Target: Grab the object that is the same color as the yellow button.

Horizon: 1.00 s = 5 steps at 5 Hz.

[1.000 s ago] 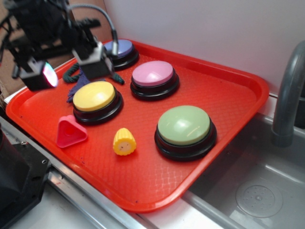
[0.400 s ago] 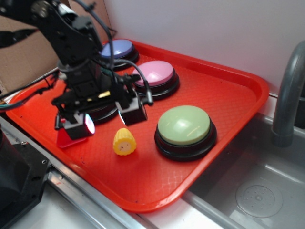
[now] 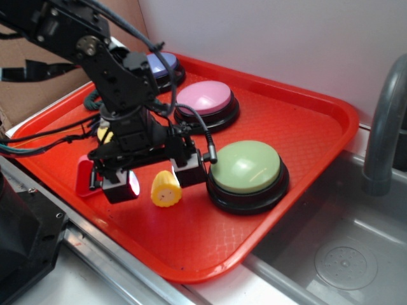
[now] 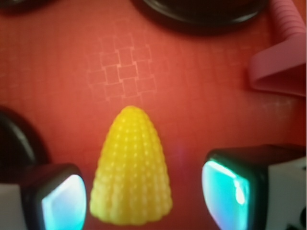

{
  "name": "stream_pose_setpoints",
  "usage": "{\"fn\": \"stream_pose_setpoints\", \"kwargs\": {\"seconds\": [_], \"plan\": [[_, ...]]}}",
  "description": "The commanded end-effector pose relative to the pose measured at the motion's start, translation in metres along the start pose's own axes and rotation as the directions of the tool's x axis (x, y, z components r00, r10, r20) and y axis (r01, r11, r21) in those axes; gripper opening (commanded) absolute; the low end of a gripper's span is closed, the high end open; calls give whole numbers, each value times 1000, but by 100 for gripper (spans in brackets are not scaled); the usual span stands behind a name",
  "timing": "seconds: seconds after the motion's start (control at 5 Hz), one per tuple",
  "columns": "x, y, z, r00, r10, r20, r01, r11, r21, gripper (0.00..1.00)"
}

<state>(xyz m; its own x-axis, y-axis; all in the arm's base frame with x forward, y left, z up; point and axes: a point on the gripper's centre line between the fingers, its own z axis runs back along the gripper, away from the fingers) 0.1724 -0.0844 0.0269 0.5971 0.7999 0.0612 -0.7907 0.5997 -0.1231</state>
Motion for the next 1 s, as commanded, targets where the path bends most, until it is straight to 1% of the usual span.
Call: {"fn": "stream_pose_setpoints", "kwargs": {"seconds": [0.0, 0.2, 0.4, 0.6, 0.8], "plan": [[8, 0, -7, 999, 40, 3, -40, 999, -7, 73], [9, 1, -4, 999, 45, 15, -44, 999, -28, 11], [12, 2, 2, 998, 53, 16, -52, 997, -49, 2], [27, -1, 16, 1000, -13, 21, 14, 998, -66, 0], [47, -5, 55, 972, -236, 4, 236, 972, 14, 0]]}}
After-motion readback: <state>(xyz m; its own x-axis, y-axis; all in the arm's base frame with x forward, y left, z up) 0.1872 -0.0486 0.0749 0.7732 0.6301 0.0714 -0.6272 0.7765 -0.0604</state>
